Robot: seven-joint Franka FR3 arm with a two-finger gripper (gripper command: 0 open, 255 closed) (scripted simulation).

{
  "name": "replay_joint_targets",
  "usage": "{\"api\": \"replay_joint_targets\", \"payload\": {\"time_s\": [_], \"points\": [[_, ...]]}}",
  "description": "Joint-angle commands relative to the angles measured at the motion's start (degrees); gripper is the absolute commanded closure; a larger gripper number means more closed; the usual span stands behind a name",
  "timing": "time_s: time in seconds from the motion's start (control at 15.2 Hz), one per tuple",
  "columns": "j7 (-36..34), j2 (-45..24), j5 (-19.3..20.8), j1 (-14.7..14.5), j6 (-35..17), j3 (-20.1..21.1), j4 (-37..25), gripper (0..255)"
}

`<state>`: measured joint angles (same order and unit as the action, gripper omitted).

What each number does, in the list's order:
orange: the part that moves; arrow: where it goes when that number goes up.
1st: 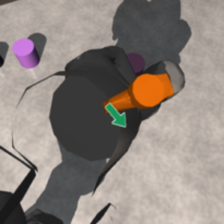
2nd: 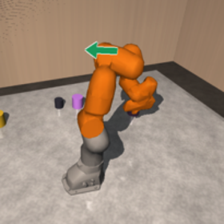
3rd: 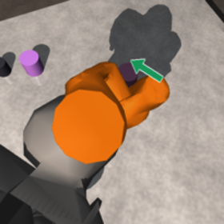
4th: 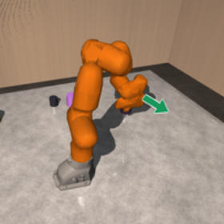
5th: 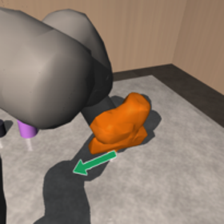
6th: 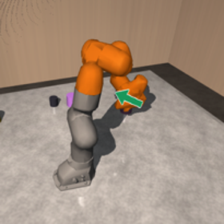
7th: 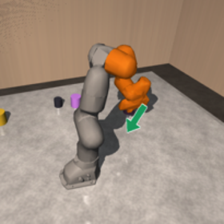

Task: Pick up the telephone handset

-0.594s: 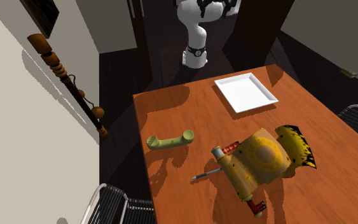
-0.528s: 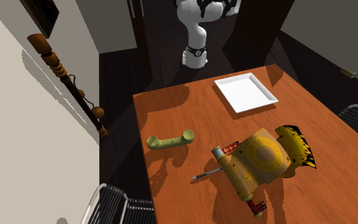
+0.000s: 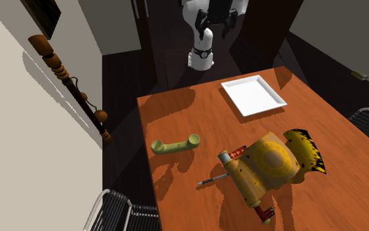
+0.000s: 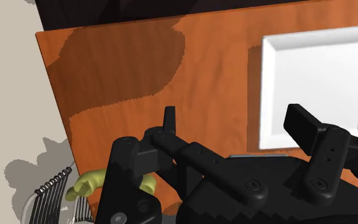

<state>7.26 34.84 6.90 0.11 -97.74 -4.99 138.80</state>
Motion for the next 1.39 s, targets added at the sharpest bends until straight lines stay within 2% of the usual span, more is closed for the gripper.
{"api": "replay_joint_targets", "payload": {"time_s": [0.0,0.59,0.99,1.32], "points": [[2.16,-3.83,0.64,0.2,-4.16,-1.66,-0.36,0],[11.34,-22.01,-0.57,0.12,-18.62,-7.1,-6.23,0],[18.47,-35.33,-4.61,0.32,-25.32,-9.18,-13.79,0],[24.46,-46.63,-9.11,1.56,-28.57,-9.25,-22.28,0]]}}
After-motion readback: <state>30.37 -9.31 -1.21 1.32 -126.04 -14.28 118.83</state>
